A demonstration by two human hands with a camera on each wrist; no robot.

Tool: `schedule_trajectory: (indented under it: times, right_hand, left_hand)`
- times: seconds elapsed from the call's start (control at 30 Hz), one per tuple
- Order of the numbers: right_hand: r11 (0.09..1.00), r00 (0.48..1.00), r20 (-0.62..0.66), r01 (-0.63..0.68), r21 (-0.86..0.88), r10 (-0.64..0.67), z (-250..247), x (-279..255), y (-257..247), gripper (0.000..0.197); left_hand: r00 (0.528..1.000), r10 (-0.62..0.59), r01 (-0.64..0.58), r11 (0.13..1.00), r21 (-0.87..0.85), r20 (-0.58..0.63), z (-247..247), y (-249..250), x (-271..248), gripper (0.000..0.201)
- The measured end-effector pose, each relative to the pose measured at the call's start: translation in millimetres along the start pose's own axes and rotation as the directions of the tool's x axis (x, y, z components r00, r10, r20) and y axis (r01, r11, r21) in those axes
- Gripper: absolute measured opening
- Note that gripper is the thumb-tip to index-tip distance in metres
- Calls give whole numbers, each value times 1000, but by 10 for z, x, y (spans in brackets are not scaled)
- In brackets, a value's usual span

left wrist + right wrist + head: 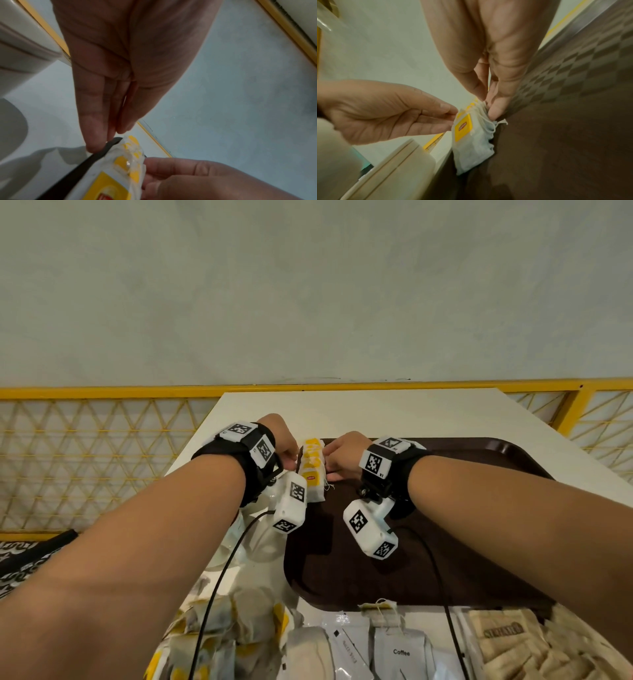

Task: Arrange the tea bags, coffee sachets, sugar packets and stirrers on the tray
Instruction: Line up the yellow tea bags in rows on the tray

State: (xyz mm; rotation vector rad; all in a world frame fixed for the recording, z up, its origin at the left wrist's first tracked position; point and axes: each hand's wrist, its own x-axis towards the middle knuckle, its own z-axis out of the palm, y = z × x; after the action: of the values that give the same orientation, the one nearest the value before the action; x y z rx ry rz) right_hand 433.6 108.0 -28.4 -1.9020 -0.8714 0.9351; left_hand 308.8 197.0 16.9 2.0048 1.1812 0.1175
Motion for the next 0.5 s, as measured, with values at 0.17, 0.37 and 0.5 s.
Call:
schedule_trajectory:
  times: [0.17,0.37,0.5]
  right_hand:
    - [1000,999,-37,14,-6,-14,10,-117,-21,30]
    - [998,996,-71,-47,49,51,78,-236,-133,28]
    - [999,995,-90,-41,13,42,65,-262,-139,25]
  left_hand:
    - [1000,23,-23,1000,18,11,69,-16,-68,9]
    - [998,64,-64,994,85,2,147,50,-129,8]
    - [996,86,-85,988,128,-2,126,100,-111,8]
